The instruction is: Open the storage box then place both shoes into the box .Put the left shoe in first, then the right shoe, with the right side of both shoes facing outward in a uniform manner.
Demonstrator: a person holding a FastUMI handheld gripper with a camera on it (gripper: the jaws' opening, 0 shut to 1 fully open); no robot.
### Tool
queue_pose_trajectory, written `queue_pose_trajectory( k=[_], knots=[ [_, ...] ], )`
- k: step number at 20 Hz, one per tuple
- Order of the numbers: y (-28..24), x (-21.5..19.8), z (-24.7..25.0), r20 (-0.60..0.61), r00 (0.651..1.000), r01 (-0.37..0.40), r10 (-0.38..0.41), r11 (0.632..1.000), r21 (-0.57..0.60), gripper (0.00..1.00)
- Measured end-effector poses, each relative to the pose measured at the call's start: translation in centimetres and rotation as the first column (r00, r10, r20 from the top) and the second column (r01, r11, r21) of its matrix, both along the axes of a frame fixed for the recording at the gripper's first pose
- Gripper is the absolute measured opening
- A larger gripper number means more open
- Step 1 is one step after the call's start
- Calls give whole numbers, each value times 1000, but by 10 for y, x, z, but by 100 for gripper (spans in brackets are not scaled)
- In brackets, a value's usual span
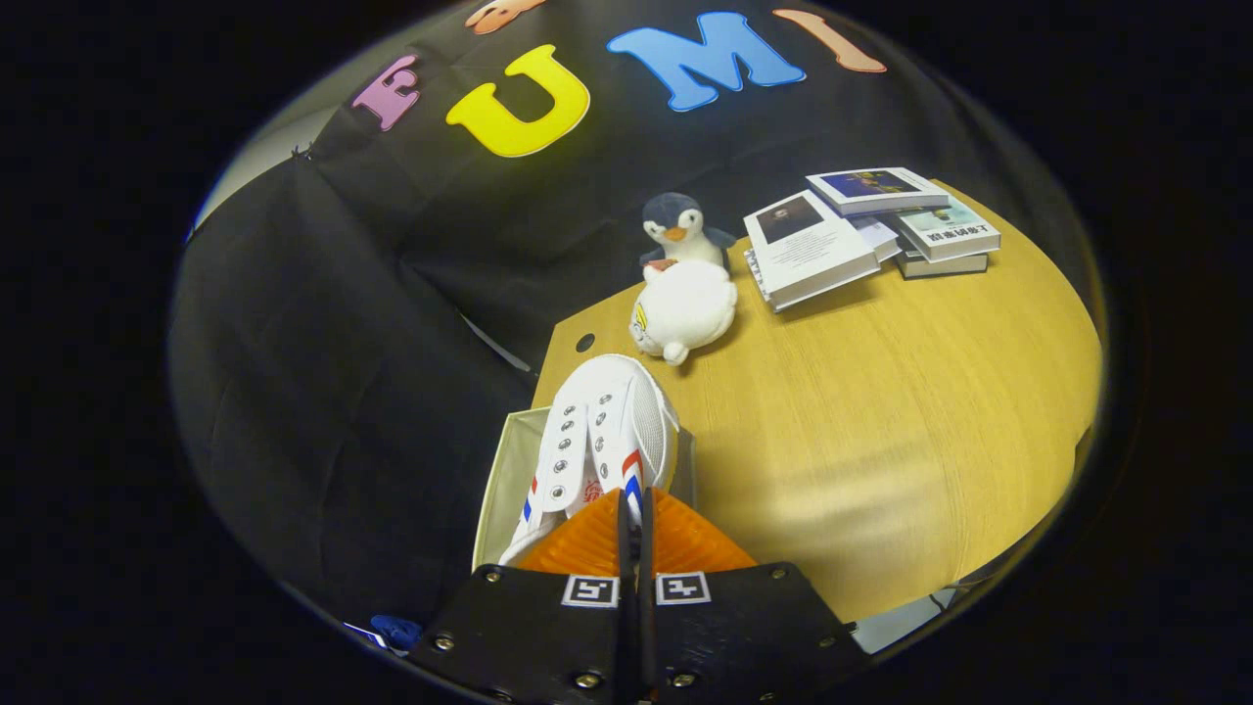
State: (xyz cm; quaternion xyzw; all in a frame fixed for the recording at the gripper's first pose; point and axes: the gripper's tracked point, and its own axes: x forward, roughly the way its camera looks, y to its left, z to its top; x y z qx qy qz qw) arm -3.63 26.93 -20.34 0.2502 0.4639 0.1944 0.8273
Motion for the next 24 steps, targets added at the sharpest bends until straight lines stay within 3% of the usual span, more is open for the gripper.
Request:
queue_pose_trajectory(
  k=[6, 11, 12, 13, 14, 16, 17, 24],
  knots=[
    [48, -3, -5, 2, 1000, -17, 17, 1000, 5, 0],
    [67, -5, -24, 27, 999, -26, 28, 997, -74, 0],
    [77, -8, -22, 46, 998, -32, 34, 999, -38, 3],
    [81, -5, -11, 67, 998, -22, 22, 1000, 5, 28],
    [81, 1, -5, 93, 996, -16, 14, 1000, 21, 41],
    [66, 8, 5, 146, 989, -10, 13, 1000, -18, 93],
    [58, 10, 9, 179, 984, -9, 17, 999, -44, 98],
    [-5, 20, 57, 400, 915, 24, 47, 985, -169, 97]
  ],
)
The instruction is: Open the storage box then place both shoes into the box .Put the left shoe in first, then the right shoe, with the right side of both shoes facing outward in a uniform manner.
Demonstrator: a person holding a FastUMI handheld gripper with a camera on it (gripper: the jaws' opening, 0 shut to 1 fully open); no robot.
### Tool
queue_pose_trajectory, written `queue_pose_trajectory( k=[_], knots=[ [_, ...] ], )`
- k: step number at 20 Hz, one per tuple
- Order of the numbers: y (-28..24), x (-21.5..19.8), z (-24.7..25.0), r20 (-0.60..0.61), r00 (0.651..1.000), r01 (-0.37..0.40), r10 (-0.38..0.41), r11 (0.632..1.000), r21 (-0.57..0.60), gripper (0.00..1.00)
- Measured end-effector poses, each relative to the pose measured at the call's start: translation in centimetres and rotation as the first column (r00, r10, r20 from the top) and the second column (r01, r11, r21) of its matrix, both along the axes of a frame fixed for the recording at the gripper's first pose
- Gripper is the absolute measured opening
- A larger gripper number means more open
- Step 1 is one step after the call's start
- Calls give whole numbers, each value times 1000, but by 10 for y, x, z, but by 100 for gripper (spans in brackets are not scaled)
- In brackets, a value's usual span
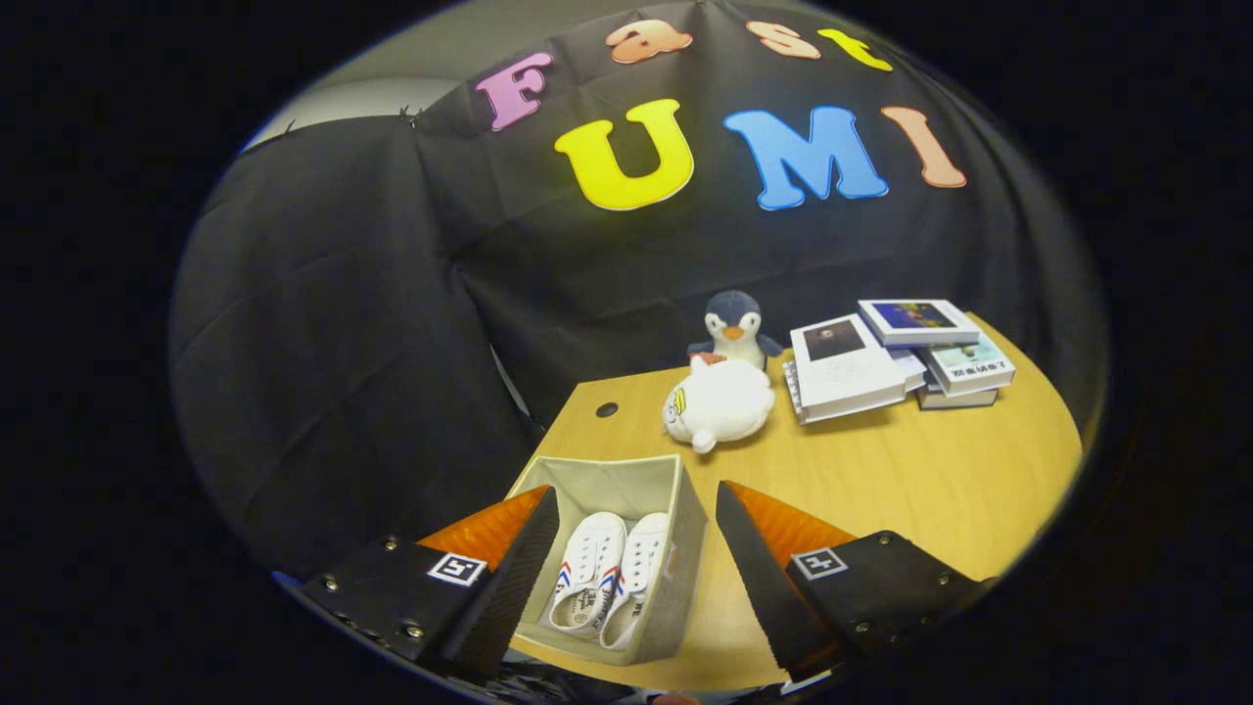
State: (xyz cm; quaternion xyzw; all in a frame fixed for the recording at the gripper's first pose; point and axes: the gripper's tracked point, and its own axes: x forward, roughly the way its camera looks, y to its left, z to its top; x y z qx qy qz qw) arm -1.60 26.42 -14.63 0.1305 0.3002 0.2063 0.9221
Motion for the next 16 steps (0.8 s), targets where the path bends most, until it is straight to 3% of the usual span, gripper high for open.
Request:
queue_pose_trajectory(
  k=[5, 8, 16],
  knots=[
    [-53, 3, 32, 100, 995, 23, -19, 999, -37, 98],
    [-93, 11, 51, 198, 979, 73, -54, 993, -93, 98],
    [-186, 35, 105, 435, 885, 262, -166, 950, -169, 97]
  ],
)
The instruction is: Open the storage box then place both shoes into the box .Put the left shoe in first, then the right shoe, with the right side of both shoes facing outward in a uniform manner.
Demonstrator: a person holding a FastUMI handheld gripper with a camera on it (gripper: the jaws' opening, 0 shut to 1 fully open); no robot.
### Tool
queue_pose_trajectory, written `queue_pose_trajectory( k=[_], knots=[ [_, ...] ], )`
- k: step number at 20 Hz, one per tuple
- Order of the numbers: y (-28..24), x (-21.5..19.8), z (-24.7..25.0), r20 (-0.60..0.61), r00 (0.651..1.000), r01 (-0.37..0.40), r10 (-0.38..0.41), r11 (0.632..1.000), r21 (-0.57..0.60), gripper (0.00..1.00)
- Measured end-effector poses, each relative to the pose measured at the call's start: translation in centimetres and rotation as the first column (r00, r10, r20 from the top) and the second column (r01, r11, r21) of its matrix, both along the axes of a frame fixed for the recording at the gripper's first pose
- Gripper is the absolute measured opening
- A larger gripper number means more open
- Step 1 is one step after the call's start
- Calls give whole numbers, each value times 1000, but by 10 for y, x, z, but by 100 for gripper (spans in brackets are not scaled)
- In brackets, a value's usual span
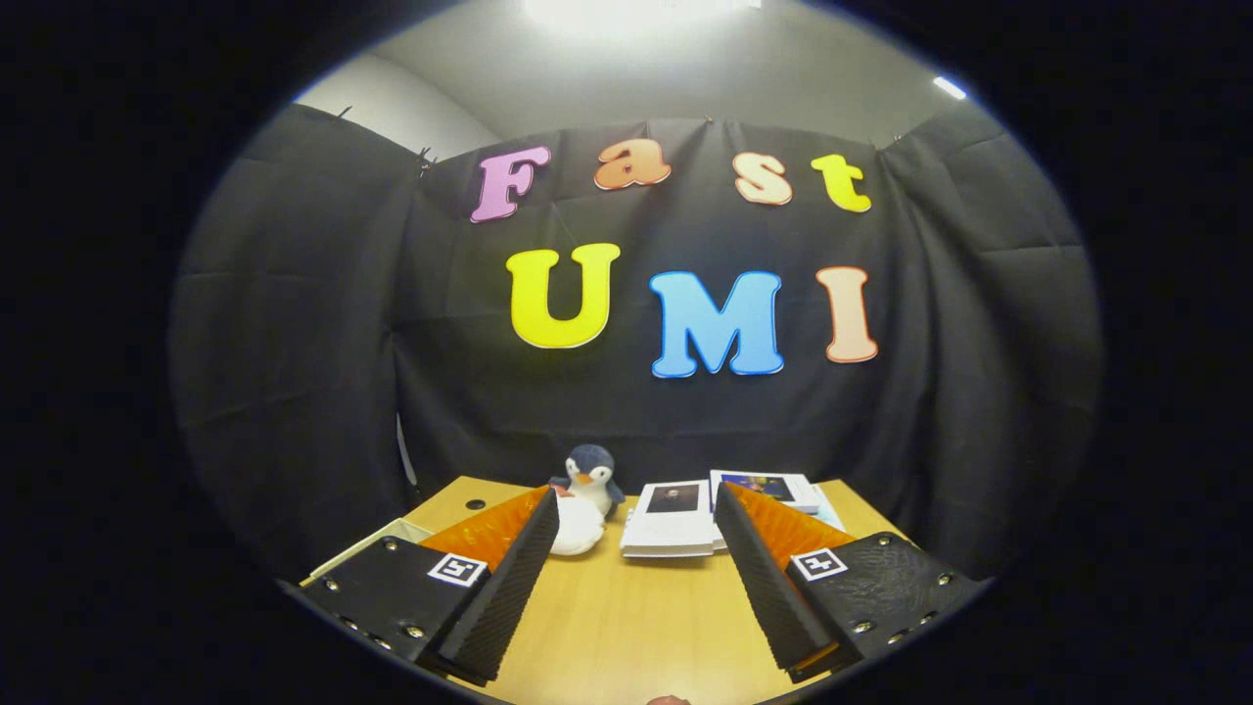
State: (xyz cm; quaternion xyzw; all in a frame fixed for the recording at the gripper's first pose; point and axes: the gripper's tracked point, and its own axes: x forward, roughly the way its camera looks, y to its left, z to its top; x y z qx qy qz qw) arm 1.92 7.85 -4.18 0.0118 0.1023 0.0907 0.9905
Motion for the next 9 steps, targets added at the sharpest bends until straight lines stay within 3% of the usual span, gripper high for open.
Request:
queue_pose_trajectory(
  k=[9],
  knots=[
    [-27, 18, 27, 113, 993, 28, -29, 1000, 10, 97]
  ],
)
